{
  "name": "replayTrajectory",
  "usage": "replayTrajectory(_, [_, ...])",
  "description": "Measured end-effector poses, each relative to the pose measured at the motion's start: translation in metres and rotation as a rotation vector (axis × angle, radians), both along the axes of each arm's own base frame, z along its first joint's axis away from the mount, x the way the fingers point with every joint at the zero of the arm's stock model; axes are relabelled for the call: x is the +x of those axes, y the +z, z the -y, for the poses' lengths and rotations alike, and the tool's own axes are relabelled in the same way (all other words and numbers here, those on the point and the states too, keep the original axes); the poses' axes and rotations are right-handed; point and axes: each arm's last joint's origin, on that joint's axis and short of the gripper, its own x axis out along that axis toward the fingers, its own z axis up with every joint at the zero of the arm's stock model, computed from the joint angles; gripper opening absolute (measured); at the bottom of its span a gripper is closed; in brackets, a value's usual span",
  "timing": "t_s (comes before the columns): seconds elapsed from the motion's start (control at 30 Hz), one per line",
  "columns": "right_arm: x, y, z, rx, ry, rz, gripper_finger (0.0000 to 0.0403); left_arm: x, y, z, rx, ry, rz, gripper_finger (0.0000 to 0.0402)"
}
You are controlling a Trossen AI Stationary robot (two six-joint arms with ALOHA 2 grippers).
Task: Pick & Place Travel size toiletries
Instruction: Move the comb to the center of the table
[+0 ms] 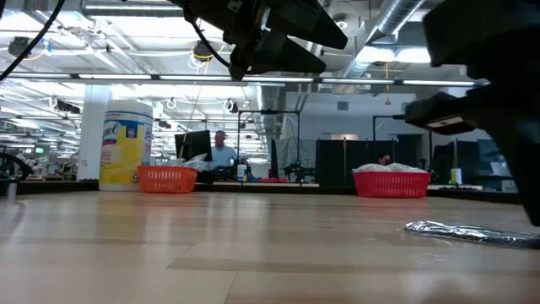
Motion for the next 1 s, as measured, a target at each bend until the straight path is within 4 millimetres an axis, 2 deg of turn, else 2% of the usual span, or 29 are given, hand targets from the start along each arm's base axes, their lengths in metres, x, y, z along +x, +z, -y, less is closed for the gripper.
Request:
replayTrajectory(0.2, [0.004, 0.000, 0.000, 0.011, 0.033, 0.026, 0.0000, 0.000, 0.000, 0.000, 0.000, 0.000, 0.000, 0.0213])
replayTrajectory(0.4, [0.018, -0.022, 0.003, 0.104, 0.035, -0.045, 0.0000, 0.000, 0.000, 0.000, -0.001, 0.000, 0.001, 0.0213])
replayTrajectory(0.53, [0.023, -0.025, 0.008, 0.124, 0.047, -0.047, 0.0000, -0.002, -0.005, -0.001, -0.004, 0.004, -0.010, 0.0213])
replayTrajectory(0.77, [0.018, -0.018, 0.014, -0.054, 0.006, 0.028, 0.0000, -0.002, -0.004, -0.001, -0.008, 0.004, -0.002, 0.0213])
replayTrajectory(1.0, [0.019, -0.018, 0.021, -0.138, -0.054, 0.042, 0.0000, -0.002, -0.004, -0.001, -0.008, 0.004, -0.002, 0.0213])
